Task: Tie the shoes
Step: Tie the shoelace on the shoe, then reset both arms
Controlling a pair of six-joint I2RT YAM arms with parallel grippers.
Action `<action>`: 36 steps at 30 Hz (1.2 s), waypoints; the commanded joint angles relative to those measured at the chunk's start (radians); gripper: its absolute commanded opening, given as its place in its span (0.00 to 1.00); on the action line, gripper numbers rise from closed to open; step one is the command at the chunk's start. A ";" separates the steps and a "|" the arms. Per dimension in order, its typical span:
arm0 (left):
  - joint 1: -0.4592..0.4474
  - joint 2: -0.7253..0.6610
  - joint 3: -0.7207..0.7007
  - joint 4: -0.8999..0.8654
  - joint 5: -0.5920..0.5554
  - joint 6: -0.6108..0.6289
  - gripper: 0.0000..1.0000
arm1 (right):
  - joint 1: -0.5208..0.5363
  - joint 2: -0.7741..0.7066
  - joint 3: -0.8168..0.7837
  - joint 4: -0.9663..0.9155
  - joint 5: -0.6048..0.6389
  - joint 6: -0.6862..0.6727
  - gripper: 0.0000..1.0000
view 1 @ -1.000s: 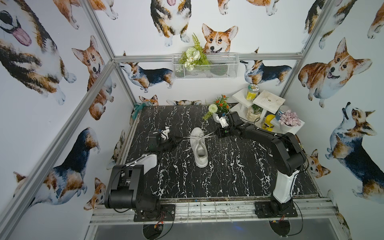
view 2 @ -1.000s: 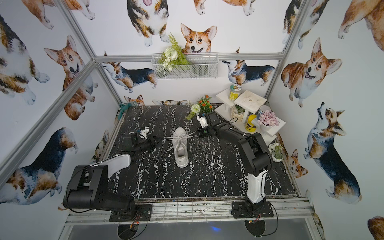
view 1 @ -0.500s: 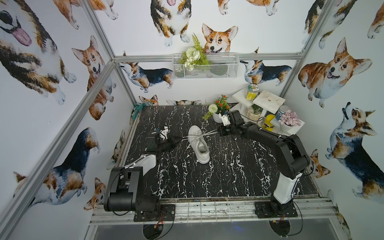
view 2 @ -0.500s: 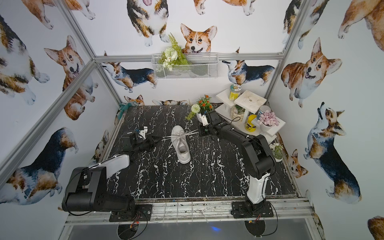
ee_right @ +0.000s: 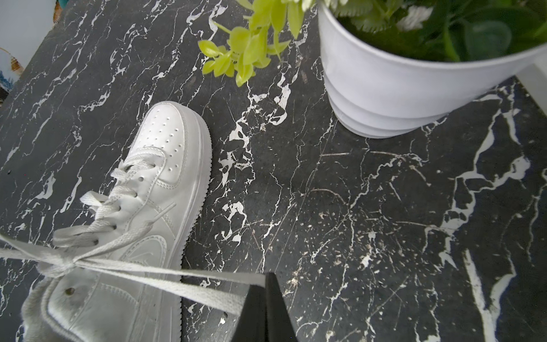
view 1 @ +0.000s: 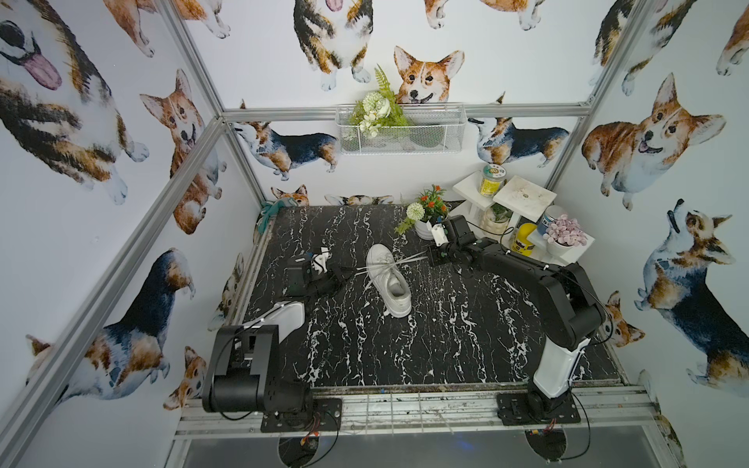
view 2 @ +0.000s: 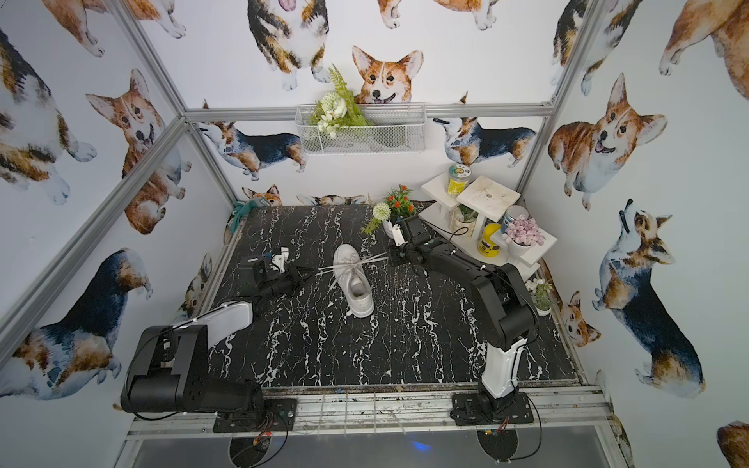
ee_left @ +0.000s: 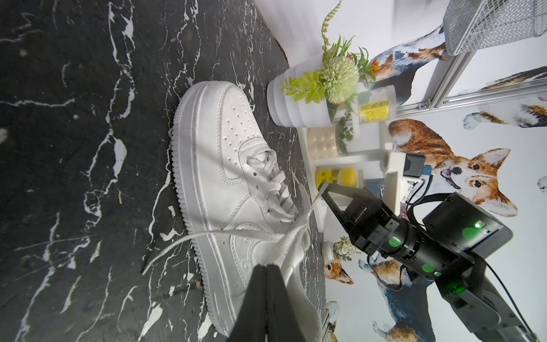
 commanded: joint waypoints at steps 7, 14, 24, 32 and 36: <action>0.014 -0.001 0.000 0.002 -0.047 0.023 0.00 | -0.007 -0.013 -0.015 0.003 0.126 -0.026 0.00; 0.015 -0.019 0.004 0.013 -0.024 0.028 0.26 | -0.012 -0.063 -0.086 0.143 -0.218 -0.051 0.30; 0.117 -0.221 0.016 -0.200 -0.094 0.156 0.70 | -0.079 -0.252 -0.166 0.140 -0.258 -0.069 0.59; 0.216 -0.534 0.028 -0.412 -0.241 0.304 0.89 | -0.147 -0.535 -0.273 0.138 -0.153 -0.080 0.62; 0.219 -0.722 0.019 -0.452 -0.381 0.364 0.99 | -0.163 -0.683 -0.338 0.156 -0.058 -0.094 0.68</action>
